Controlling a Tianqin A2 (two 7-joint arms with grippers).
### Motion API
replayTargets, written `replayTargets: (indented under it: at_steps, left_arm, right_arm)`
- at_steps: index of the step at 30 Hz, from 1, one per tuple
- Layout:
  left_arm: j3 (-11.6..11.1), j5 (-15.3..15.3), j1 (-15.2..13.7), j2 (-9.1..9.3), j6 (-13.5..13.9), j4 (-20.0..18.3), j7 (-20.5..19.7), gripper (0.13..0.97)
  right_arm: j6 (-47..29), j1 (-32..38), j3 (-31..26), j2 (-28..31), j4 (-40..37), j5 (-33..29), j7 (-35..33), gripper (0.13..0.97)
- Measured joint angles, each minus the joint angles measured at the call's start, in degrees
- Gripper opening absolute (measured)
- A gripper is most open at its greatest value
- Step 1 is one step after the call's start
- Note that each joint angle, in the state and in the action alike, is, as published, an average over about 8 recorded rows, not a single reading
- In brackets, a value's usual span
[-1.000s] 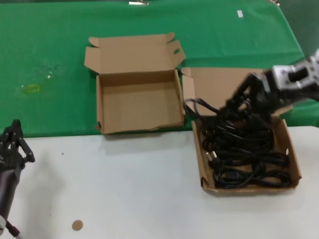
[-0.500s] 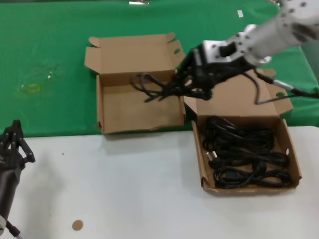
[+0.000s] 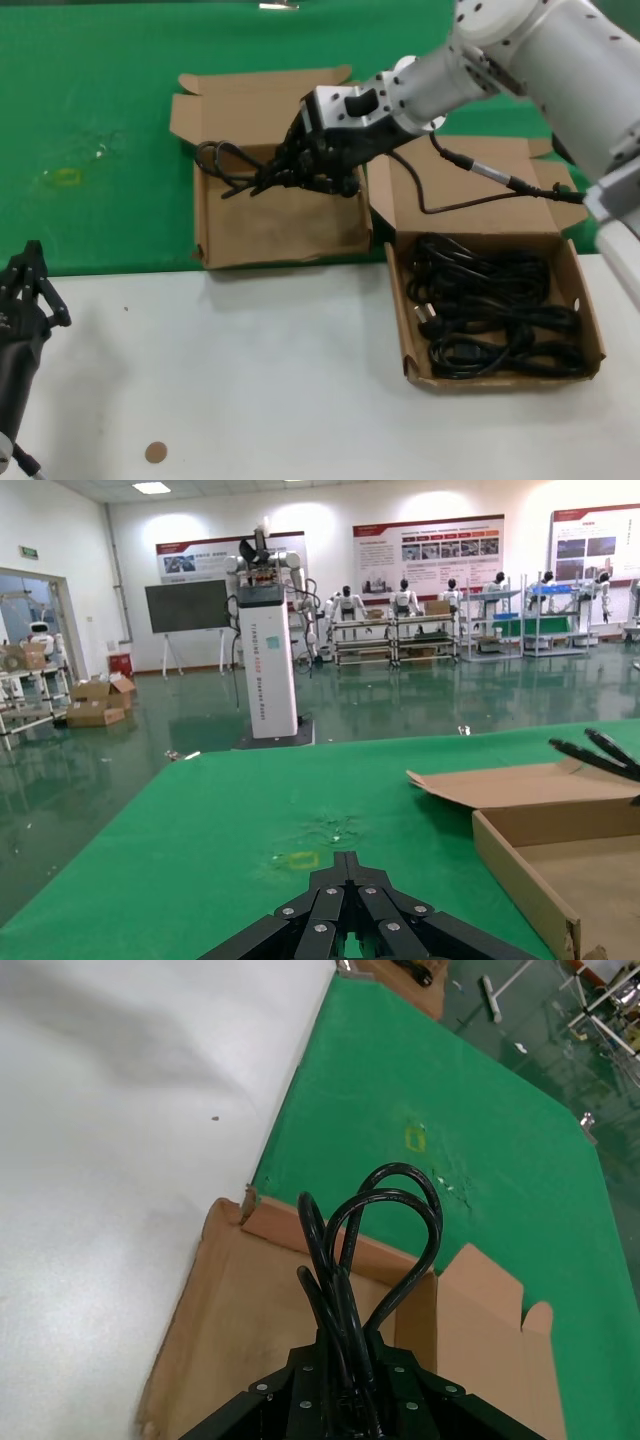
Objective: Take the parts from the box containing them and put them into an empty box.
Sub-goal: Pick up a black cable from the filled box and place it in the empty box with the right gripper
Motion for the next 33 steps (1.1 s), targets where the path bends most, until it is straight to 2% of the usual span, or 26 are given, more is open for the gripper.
replayTargets:
  at_steps: [4, 9, 22, 30, 33]
  left_arm:
    - [0.0, 0.0, 0.0, 0.00, 0.0, 0.0, 0.0, 0.144]
    - [0.0, 0.0, 0.0, 0.00, 0.0, 0.0, 0.0, 0.144]
    - [0.0, 0.0, 0.0, 0.00, 0.0, 0.0, 0.0, 0.144]
    - [0.0, 0.0, 0.0, 0.00, 0.0, 0.0, 0.0, 0.144]
    - [0.0, 0.0, 0.0, 0.00, 0.0, 0.0, 0.0, 0.144]
  right_arm:
    - [2.1, 1.3, -0.1, -2.0, -5.1, 0.7, -2.6, 0.217]
    - [4.2, 2.0, -1.3, -3.0, -7.7, 2.1, -3.6, 0.217]
    - [6.3, 2.2, -4.2, -3.4, -8.5, 5.5, -3.8, 0.235]
    - [6.9, 2.4, -5.0, -3.4, -8.9, 6.6, -4.3, 0.323]
    - [6.9, 2.6, -4.8, -3.4, -9.2, 6.6, -4.5, 0.323]
